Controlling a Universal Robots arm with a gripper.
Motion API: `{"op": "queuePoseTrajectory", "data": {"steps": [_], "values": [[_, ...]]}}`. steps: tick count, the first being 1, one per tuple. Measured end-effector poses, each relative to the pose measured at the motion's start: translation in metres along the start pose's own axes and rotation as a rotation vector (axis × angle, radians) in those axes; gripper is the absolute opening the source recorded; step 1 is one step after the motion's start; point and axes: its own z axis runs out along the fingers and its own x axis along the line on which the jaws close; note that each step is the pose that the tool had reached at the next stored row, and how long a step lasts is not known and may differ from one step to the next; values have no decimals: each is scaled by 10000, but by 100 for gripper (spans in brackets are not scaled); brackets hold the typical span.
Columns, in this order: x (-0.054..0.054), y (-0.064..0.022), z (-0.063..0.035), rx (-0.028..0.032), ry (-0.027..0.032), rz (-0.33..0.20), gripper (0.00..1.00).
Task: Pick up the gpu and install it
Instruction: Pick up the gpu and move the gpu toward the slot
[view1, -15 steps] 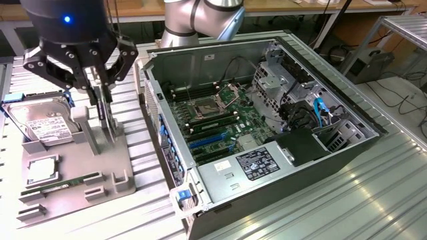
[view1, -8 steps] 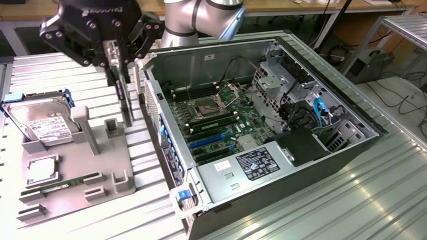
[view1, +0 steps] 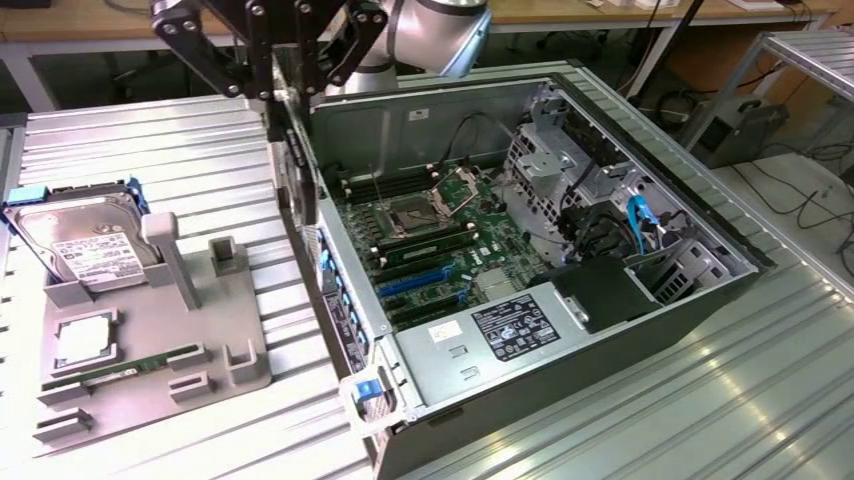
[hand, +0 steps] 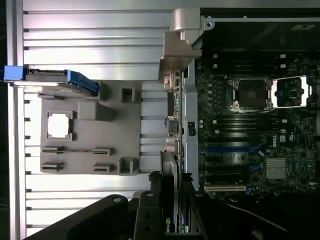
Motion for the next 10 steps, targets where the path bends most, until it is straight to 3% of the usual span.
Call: {"op": "queuePoseTrajectory", "data": {"steps": [10], "values": [[-467, 2, 56, 5, 174, 1, 26]]}}
